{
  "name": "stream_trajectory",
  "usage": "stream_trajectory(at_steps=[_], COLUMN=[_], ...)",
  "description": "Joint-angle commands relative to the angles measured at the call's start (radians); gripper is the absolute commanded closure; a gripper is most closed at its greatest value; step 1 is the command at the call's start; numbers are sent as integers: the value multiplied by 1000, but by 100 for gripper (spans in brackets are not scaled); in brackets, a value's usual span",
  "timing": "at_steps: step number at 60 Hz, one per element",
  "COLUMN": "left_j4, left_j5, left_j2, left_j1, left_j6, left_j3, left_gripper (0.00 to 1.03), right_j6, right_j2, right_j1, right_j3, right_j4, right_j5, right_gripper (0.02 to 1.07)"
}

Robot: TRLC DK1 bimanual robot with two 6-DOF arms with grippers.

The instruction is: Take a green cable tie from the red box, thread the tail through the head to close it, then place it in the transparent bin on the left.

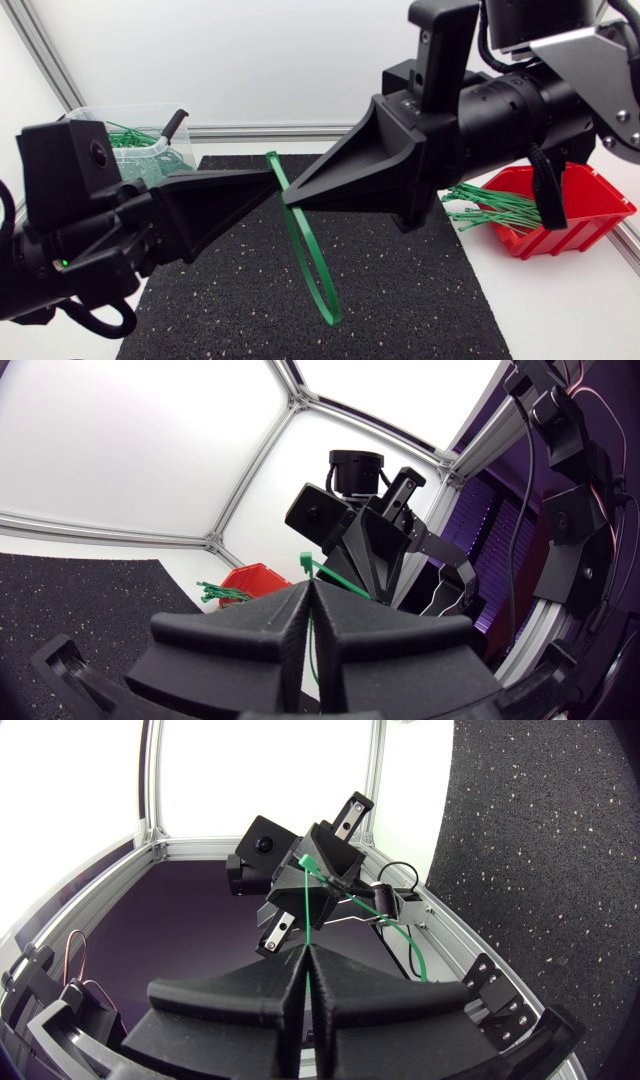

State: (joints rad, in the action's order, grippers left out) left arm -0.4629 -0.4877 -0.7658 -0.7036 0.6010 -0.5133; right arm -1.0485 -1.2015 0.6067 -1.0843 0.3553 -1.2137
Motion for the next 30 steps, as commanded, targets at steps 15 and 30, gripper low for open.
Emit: stream_trajectory(at_steps=[15,30], left_j4=[29,56], left_j5=[67,190], left_j2=[42,86], left_j1=[-93,-209], left_j6=[-70,-179], left_j3=[25,22], left_gripper=[99,99], right_j6=[-28,-30], right_j2=[-26,-40], right_j1=[-7,-7], right_j3=[7,1], right_j4=[-18,-4], right_j5=[-6,17], right_gripper=[101,101])
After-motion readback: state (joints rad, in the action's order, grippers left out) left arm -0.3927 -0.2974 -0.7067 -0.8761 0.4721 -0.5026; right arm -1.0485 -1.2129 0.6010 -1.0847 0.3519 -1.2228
